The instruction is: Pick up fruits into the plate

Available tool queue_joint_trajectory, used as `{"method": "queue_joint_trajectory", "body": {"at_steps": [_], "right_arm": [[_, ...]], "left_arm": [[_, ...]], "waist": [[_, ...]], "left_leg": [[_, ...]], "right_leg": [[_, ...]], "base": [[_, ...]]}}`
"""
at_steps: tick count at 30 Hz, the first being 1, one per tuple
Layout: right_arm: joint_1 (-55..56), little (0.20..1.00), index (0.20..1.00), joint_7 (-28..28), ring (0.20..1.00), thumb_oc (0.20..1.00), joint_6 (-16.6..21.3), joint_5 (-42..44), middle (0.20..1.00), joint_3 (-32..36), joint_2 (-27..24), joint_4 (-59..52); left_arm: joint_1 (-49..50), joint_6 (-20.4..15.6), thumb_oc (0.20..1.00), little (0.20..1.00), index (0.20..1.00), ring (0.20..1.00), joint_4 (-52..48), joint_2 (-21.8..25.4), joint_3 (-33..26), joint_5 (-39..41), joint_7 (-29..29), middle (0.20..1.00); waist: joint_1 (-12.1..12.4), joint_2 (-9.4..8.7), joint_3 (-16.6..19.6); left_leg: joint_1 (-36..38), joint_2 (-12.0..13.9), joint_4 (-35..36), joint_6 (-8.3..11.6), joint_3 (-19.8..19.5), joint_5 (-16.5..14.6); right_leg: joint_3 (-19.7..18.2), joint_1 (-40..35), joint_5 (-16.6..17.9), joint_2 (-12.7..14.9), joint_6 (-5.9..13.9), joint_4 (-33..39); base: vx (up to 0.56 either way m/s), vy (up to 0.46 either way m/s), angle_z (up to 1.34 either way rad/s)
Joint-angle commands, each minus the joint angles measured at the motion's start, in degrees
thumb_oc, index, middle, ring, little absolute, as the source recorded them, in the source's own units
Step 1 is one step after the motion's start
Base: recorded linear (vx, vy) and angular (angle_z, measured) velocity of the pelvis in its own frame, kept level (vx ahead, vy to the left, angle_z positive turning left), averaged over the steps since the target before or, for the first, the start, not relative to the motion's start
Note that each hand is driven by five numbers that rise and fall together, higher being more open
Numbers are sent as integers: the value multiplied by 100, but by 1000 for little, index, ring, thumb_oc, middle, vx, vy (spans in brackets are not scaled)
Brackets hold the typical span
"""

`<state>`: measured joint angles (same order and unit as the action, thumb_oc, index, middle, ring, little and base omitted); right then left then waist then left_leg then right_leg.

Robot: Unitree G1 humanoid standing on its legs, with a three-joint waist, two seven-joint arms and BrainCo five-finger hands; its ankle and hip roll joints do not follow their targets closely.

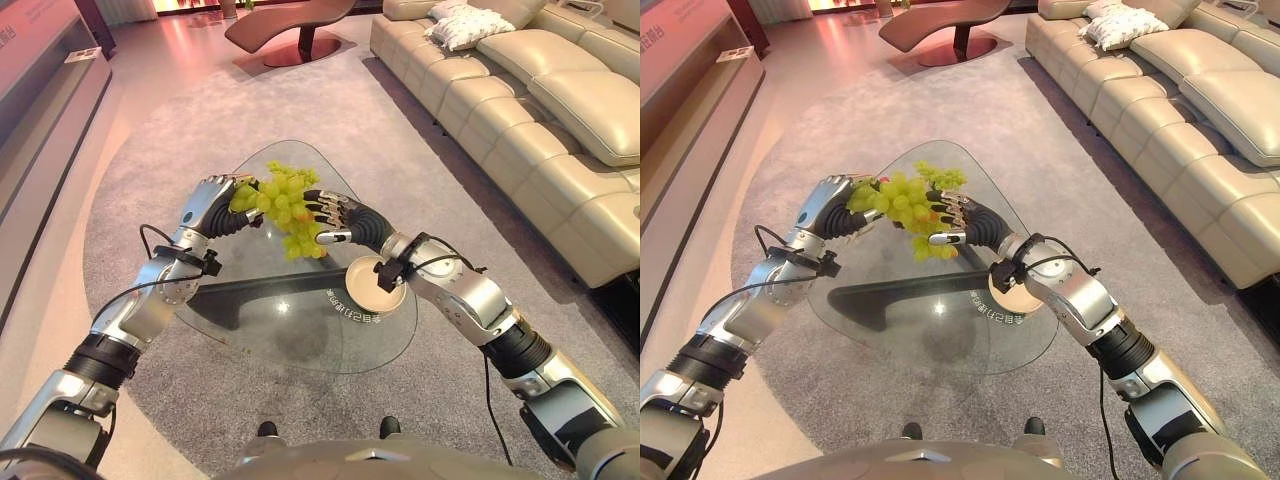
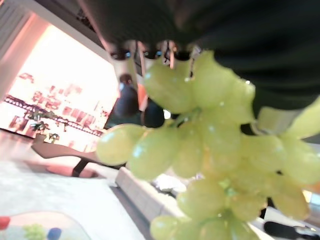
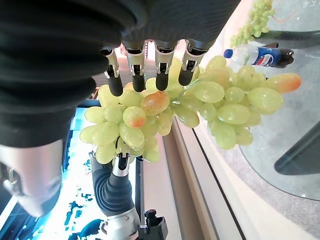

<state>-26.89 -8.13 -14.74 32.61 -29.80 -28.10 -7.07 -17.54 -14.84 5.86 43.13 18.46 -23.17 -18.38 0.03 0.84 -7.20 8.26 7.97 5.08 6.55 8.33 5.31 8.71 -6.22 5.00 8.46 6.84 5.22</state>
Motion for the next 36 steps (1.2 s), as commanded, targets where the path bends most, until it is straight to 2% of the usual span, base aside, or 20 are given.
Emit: {"method": "queue_joint_trajectory", "body": {"at_steps": [1,3,5,16,20,36], "right_arm": [[-376,1000,1000,142,1000,1000,784,124,1000,7,425,-797],[-367,1000,1000,218,1000,1000,853,73,1000,47,431,-805],[-409,1000,1000,575,1000,1000,1189,-219,1000,161,415,-864],[-346,1000,1000,1406,1000,1000,1925,-1006,1000,549,574,-1136],[-352,1000,1000,1378,1000,1000,1684,-924,1000,540,565,-1195],[-64,1000,1000,763,1000,1000,1328,494,1000,364,525,-933]], "left_arm": [[-321,-62,200,200,200,200,-658,87,130,-150,33,200],[-289,5,200,200,200,200,-702,68,108,-189,48,200],[-297,272,200,200,200,200,-832,82,47,-218,137,200],[-293,607,200,200,200,200,-1089,100,-208,-277,258,200],[-298,496,200,200,200,200,-1150,101,-267,-308,168,200],[-453,21,200,200,200,200,-1175,297,-520,-407,-559,200]], "waist": [[105,-94,101],[107,-89,101],[109,-72,85],[110,34,104],[111,49,106],[102,-45,135]], "left_leg": [[-193,-271,-453,-164,25,-989],[-202,-282,-463,-170,19,-999],[-217,-309,-476,-186,-9,-1016],[-220,-320,-435,-181,-57,-1028],[-263,-322,-443,-182,-99,-1023],[-245,-284,-398,-151,-114,-975]], "right_leg": [[407,-51,-619,212,192,-386],[399,-37,-618,214,198,-395],[383,-33,-620,218,203,-392],[377,-23,-652,220,220,-384],[355,7,-677,202,200,-399],[384,-11,-697,182,175,-430]], "base": [[0,0,0],[0,0,0],[0,0,0],[0,0,0],[-19,7,0],[5,0,0]]}}
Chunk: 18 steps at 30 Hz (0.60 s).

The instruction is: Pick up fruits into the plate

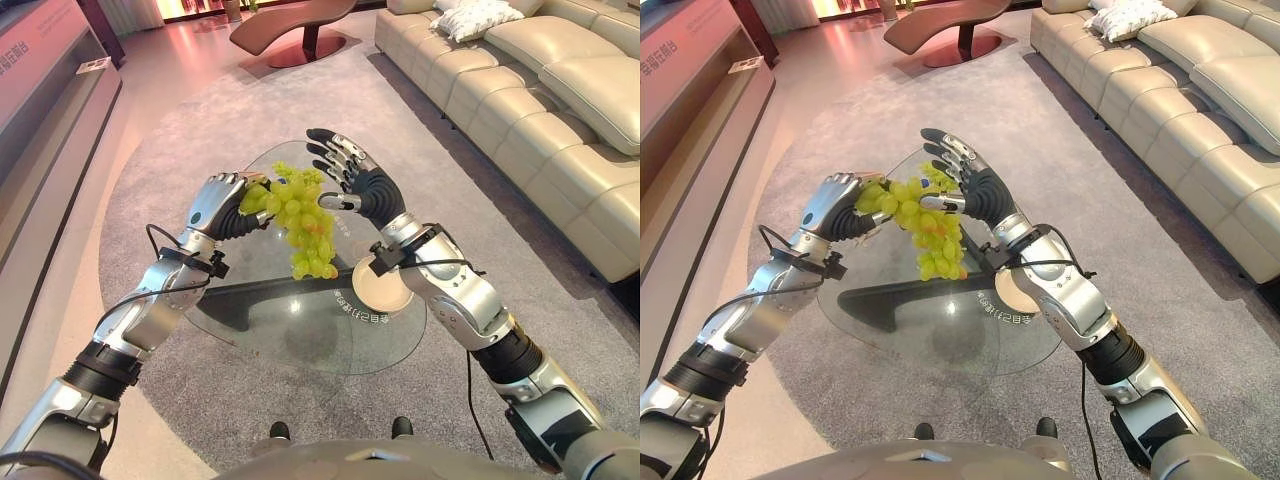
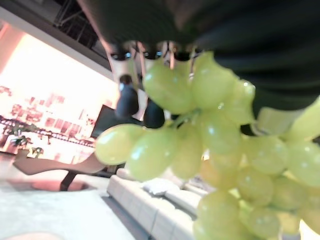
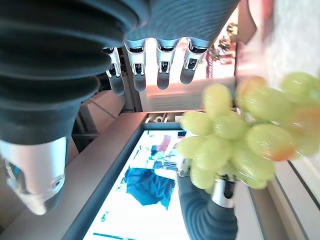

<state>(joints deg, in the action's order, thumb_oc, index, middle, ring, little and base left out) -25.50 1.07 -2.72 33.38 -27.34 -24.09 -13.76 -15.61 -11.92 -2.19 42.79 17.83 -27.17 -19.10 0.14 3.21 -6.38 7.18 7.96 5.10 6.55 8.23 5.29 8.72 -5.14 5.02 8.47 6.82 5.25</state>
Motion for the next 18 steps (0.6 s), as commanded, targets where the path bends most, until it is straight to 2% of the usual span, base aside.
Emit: {"method": "queue_joint_trajectory", "body": {"at_steps": [1,10,18], "right_arm": [[-195,1000,1000,-177,1000,1000,102,504,1000,102,137,-255],[54,1000,1000,-440,1000,1000,-12,911,1000,86,206,-117],[168,1000,1000,-780,1000,1000,-205,1280,1000,-10,250,-104]], "left_arm": [[-678,-289,200,200,200,200,-374,351,-476,4,-510,200],[-770,-464,200,200,200,200,-514,450,-642,74,-650,200],[-985,-503,200,200,200,200,-733,477,-610,205,-547,200]], "waist": [[90,-288,58],[77,-305,98],[41,-326,69]], "left_leg": [[-132,-283,-393,-151,-103,-973],[-125,-257,-333,-126,-108,-931],[-197,-278,-365,-153,-128,-884]], "right_leg": [[383,-128,-699,182,177,-425],[386,-141,-679,193,188,-388],[325,-65,-652,175,162,-429]], "base": [[0,0,0],[5,-3,0],[-4,-3,2]]}}
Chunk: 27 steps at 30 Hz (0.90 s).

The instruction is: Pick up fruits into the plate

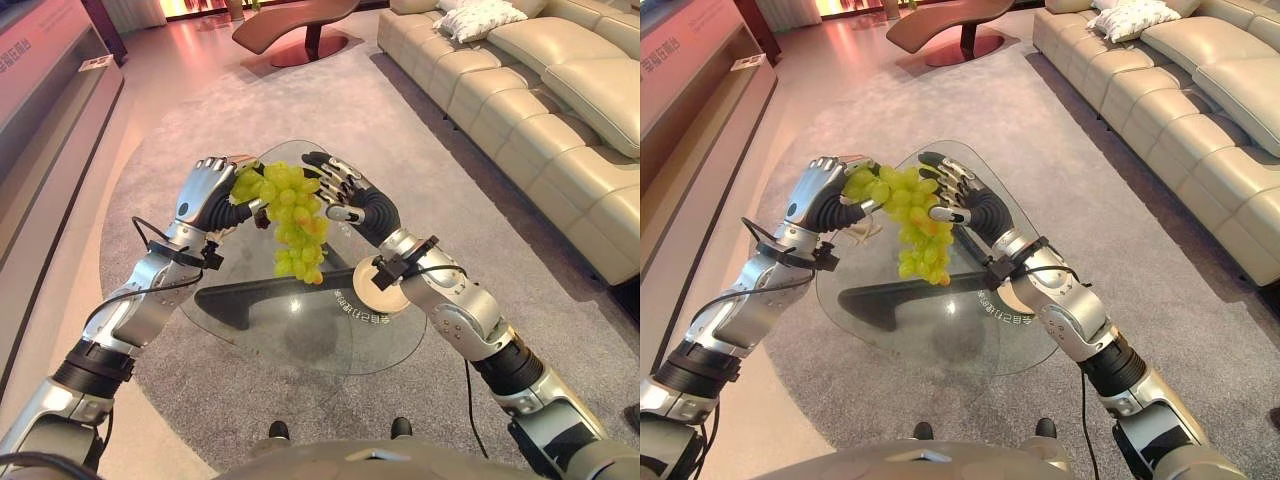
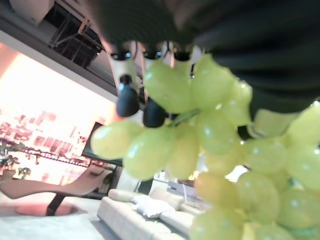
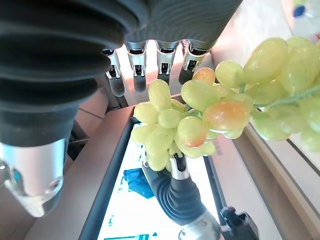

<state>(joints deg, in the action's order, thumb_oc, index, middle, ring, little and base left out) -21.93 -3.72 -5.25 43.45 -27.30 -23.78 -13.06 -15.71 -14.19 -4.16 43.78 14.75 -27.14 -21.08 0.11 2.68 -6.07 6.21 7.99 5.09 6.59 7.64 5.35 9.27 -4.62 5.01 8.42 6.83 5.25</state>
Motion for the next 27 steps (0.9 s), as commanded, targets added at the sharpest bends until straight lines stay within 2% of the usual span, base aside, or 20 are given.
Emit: {"method": "queue_joint_trajectory", "body": {"at_steps": [1,7,10,18,27], "right_arm": [[-170,1000,1000,-337,1000,1000,-1,331,1000,-48,234,-161],[-147,1000,1000,-641,1000,1000,-314,778,1000,-245,284,-172],[-180,1000,1000,-916,1000,1000,-626,1219,1000,-479,381,-136],[-192,1000,1000,-1227,1000,1000,-1034,1702,1000,-927,616,-114],[-214,1000,1000,-1258,1000,1000,-1659,2303,1000,-1413,902,66]], "left_arm": [[-997,-273,200,200,200,200,-570,369,-278,228,-306,200],[-1129,-273,200,200,200,200,-726,268,-22,350,4,200],[-1274,-237,200,200,200,200,-763,155,210,391,127,200],[-1542,-162,200,200,200,200,-770,-33,600,392,220,200],[-1927,110,200,200,200,200,-816,-290,1060,254,430,200]], "waist": [[43,-268,45],[39,-277,21],[53,-303,1],[59,-344,-14],[50,-377,-12]], "left_leg": [[-61,-278,-349,-152,-80,-938],[-35,-277,-349,-156,-90,-948],[-25,-275,-349,-164,-88,-948],[-15,-272,-344,-178,-69,-940],[15,-276,-334,-192,-70,-940]], "right_leg": [[264,-152,-699,173,169,-423],[264,-177,-708,167,174,-425],[268,-192,-708,164,171,-422],[253,-191,-714,150,168,-430],[221,-200,-728,135,161,-449]], "base": [[0,0,0],[6,-1,0],[0,-5,1],[0,-2,0],[0,0,0]]}}
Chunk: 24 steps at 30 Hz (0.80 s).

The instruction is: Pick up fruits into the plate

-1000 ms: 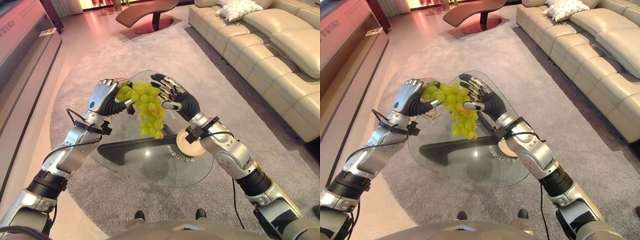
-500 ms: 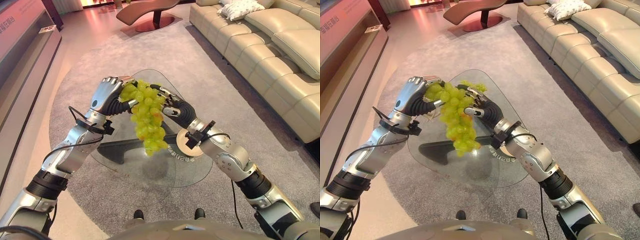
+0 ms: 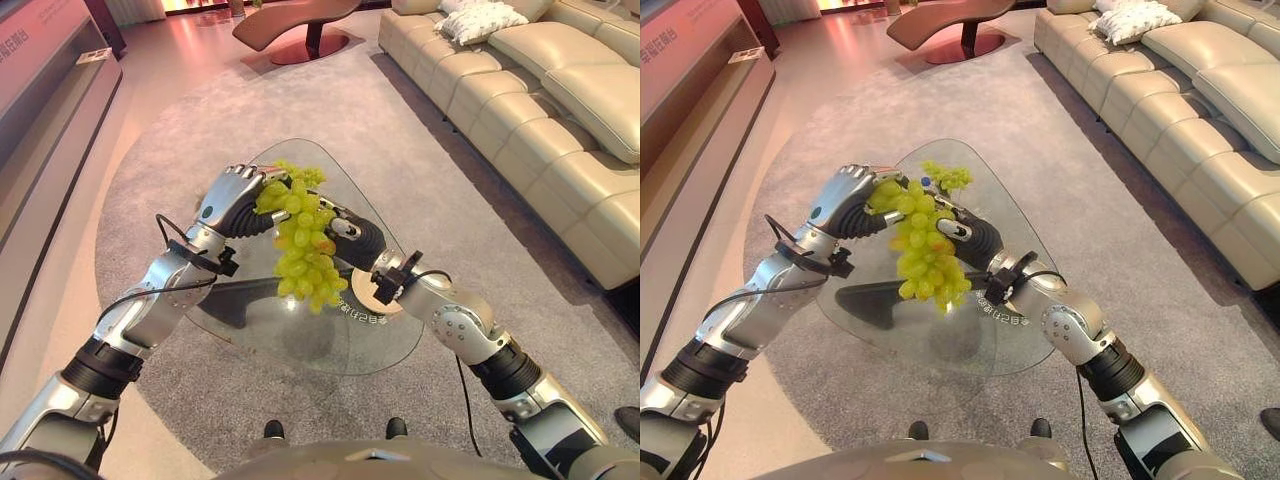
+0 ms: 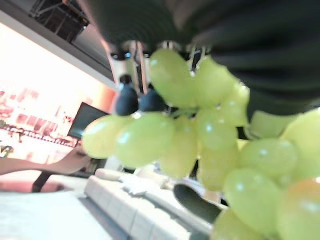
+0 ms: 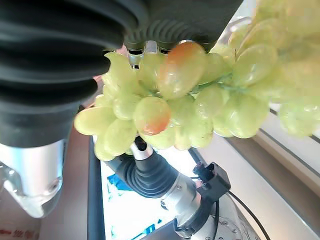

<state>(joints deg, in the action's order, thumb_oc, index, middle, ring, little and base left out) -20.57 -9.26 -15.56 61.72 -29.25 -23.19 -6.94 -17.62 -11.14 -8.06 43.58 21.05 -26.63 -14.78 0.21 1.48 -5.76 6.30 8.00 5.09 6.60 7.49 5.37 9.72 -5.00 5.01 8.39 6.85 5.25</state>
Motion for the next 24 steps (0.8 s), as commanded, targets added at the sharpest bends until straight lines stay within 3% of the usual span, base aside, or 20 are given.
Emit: {"method": "queue_joint_trajectory", "body": {"at_steps": [1,14,16,17,18,19,20,21,22,23,24], "right_arm": [[-341,1000,1000,-721,1000,1000,-734,550,1000,-1262,859,-520],[-427,1000,1000,-769,1000,1000,-1555,1222,1000,-1637,1083,-118],[-485,542,542,-870,542,542,-1636,1214,542,-1689,1137,-68],[-502,473,473,-894,473,473,-1667,1228,473,-1706,1158,-58],[-555,479,479,-922,479,479,-1714,1219,479,-1724,1191,-52],[-586,498,498,-961,498,498,-1744,1185,498,-1733,1211,-47],[-629,583,583,-954,583,583,-1743,1197,583,-1749,1217,-63],[-642,583,583,-950,583,583,-1742,1197,583,-1754,1224,-68],[-670,297,297,-962,297,297,-1722,1171,297,-1759,1240,-78],[-697,200,200,-970,200,200,-1682,1145,200,-1760,1249,-78],[-718,200,200,-962,200,200,-1631,1133,200,-1760,1255,-71]], "left_arm": [[-1777,-133,200,200,200,200,-420,-277,478,176,-174,200],[-2459,434,200,200,200,200,-95,-367,1117,-56,280,200],[-2590,586,200,200,200,200,-6,-387,1246,-83,472,200],[-2629,662,200,200,200,200,44,-407,1295,-131,585,200],[-2704,750,200,200,200,200,133,-421,1378,-159,705,200],[-2756,796,200,200,200,200,186,-426,1434,-181,757,200],[-2815,888,200,200,200,200,268,-449,1504,-213,887,200],[-2838,902,200,200,200,200,306,-446,1535,-205,913,200],[-2881,939,200,200,200,200,387,-441,1594,-176,942,200],[-2910,953,200,200,200,200,471,-443,1636,-156,985,200],[-2930,966,200,200,200,200,525,-449,1665,-144,1039,200]], "waist": [[35,-260,-41],[-22,-279,6],[-41,-272,6],[-47,-270,6],[-64,-262,10],[-70,-259,11],[-82,-258,17],[-85,-256,15],[-92,-256,15],[-98,-256,23],[-102,-254,26]], "left_leg": [[4,-279,-335,-193,-55,-941],[33,-271,-340,-204,-69,-925],[46,-274,-343,-207,-71,-925],[53,-274,-349,-208,-69,-929],[59,-274,-354,-210,-69,-933],[62,-276,-353,-213,-71,-936],[68,-278,-357,-217,-66,-941],[71,-279,-360,-218,-65,-941],[76,-280,-362,-221,-64,-942],[77,-280,-362,-224,-60,-942],[76,-278,-365,-223,-58,-941]], "right_leg": [[169,-162,-735,132,157,-456],[114,-183,-815,65,100,-528],[103,-194,-826,53,95,-535],[97,-197,-833,50,92,-543],[85,-196,-845,45,91,-555],[77,-195,-853,41,90,-560],[70,-200,-856,40,87,-559],[67,-205,-858,39,85,-559],[61,-214,-861,37,83,-556],[57,-217,-861,35,82,-550],[54,-215,-860,35,82,-549]], "base": [[0,0,0],[0,0,0],[8,8,-4],[9,11,-7],[8,10,-8],[10,13,-6],[9,10,-4],[12,10,-4],[0,0,0],[0,0,0],[0,0,0]]}}
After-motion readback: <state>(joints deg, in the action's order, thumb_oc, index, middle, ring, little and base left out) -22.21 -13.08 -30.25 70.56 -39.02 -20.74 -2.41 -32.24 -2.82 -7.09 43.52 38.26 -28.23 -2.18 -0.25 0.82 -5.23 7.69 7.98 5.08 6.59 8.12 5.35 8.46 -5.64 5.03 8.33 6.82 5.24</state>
